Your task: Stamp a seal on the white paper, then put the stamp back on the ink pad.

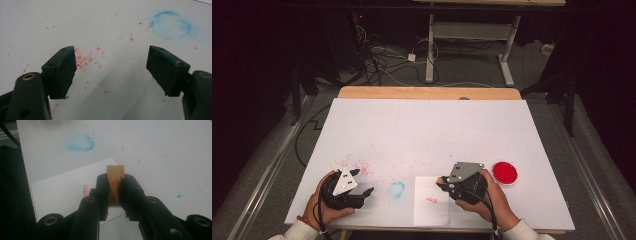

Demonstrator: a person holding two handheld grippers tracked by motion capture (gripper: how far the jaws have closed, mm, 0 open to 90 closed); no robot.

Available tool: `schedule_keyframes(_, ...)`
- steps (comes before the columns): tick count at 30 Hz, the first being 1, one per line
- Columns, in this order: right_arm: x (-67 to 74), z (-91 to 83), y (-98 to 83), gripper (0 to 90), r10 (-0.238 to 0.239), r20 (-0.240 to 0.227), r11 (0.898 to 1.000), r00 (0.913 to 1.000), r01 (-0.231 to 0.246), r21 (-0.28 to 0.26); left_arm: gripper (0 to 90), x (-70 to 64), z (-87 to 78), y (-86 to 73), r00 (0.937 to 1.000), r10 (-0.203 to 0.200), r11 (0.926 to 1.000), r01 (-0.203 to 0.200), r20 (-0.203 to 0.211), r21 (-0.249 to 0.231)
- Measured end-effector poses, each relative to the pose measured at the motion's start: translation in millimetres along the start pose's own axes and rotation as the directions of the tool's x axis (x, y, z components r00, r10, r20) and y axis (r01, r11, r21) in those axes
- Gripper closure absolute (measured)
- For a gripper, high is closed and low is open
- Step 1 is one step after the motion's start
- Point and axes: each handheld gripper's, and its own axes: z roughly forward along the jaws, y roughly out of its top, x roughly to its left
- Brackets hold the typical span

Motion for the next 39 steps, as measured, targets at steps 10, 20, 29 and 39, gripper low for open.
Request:
schedule_keyframes(10, -4.2, -4.0, -0.2, 76.2, -0.003, 0.012, 1.0, 0.9999, 0.003, -0.003, 23.3, 0.1, -0.6, -0.6, 1.0, 0.001, 1.0, -0.001, -0.006, 0.006)
schedule_keyframes(20, -10.9, -15.9, -6.2, 76.1, 0.021, 0.054, 1.0, 0.9983, -0.02, -0.013, 23.2, -2.9, -1.2, 0.3, 0.9998, 0.021, 0.9997, -0.02, -0.008, 0.014)
schedule_keyframes(29, -18.6, -23.7, -11.3, 76.0, 0.037, 0.084, 0.999, 0.9958, -0.035, -0.02, 23.0, -3.0, -1.5, 1.2, 0.9997, 0.021, 0.9997, -0.021, -0.013, 0.01)
schedule_keyframes(39, -35.3, -39.6, -26.9, 75.9, 0.095, 0.145, 0.995, 0.9849, -0.093, -0.018, 22.9, -3.2, 0.4, 2.2, 0.9992, 0.039, 0.9991, -0.038, -0.014, 0.017)
